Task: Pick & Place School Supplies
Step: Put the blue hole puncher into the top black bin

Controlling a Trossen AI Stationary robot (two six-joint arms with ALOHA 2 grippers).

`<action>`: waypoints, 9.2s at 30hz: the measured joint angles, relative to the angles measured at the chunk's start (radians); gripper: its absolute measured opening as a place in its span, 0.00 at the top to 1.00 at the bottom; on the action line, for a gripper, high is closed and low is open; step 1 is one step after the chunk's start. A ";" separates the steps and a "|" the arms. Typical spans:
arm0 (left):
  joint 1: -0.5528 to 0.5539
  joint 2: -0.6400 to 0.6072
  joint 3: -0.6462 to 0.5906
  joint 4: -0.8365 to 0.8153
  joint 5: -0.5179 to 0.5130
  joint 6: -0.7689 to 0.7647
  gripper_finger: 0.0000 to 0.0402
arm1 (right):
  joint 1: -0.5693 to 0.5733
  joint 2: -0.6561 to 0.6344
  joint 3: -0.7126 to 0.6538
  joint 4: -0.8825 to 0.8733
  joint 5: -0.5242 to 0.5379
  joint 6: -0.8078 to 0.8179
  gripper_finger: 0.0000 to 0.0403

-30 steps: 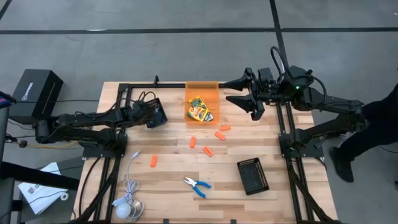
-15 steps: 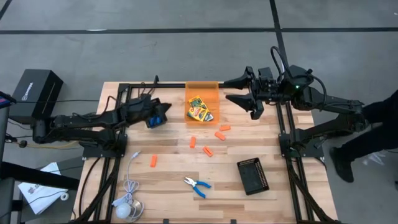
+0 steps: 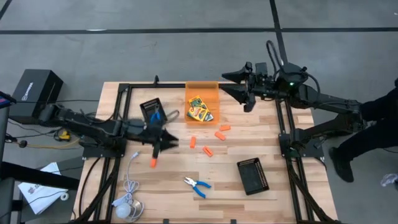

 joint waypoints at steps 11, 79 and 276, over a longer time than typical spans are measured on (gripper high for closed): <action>-0.013 0.182 0.125 -0.085 0.306 0.290 0.60 | -0.022 0.074 -0.002 0.211 0.092 0.065 0.35; -0.019 0.516 0.430 -0.274 0.039 0.252 0.60 | 0.037 0.124 0.083 0.176 -0.102 -0.007 0.35; 0.658 0.283 0.126 -0.805 -0.540 -0.707 0.91 | -0.379 0.116 0.413 -0.149 -0.734 -0.032 0.35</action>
